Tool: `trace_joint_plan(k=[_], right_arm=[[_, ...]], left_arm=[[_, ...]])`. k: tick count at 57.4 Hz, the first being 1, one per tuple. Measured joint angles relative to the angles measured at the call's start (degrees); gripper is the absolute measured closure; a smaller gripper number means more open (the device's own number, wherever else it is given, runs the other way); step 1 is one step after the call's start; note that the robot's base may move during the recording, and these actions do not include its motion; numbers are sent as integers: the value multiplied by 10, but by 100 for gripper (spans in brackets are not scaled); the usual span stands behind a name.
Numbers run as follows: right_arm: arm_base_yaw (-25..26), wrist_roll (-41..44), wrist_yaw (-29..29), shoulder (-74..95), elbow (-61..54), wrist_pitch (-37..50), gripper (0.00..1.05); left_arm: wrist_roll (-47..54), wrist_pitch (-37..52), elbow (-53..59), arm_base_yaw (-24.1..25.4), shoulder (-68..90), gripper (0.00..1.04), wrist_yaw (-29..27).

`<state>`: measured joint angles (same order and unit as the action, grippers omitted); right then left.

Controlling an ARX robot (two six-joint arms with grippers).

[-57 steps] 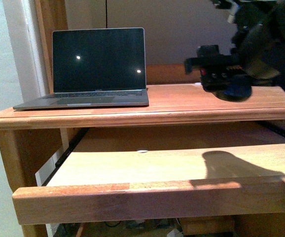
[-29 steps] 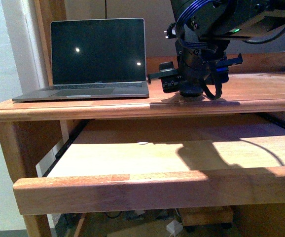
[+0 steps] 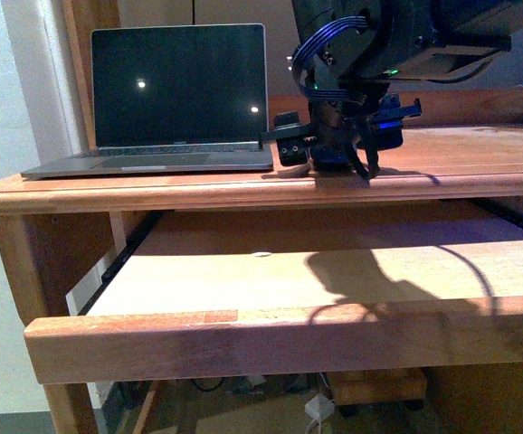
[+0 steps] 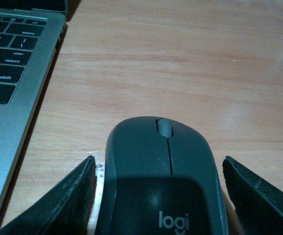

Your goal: Place mouse

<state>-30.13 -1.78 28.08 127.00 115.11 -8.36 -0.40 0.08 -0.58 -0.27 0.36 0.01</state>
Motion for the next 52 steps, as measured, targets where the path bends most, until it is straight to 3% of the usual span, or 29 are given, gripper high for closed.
trace_joint_plan(k=[7, 15, 28, 40, 52], right_arm=[[1, -10, -8, 0, -4, 23, 6], [13, -31, -47, -21, -46, 68, 7], [58, -69, -139, -151, -223, 200, 7], [113, -79, -290, -329, -450, 327, 7], [169, -78, -494, -471, -685, 408, 7]], left_arm=[[0, 0, 0, 0, 0, 8, 0], [0, 0, 0, 0, 0, 8, 0], [0, 0, 0, 0, 0, 8, 0], [0, 0, 0, 0, 0, 8, 0], [0, 0, 0, 0, 0, 8, 0]])
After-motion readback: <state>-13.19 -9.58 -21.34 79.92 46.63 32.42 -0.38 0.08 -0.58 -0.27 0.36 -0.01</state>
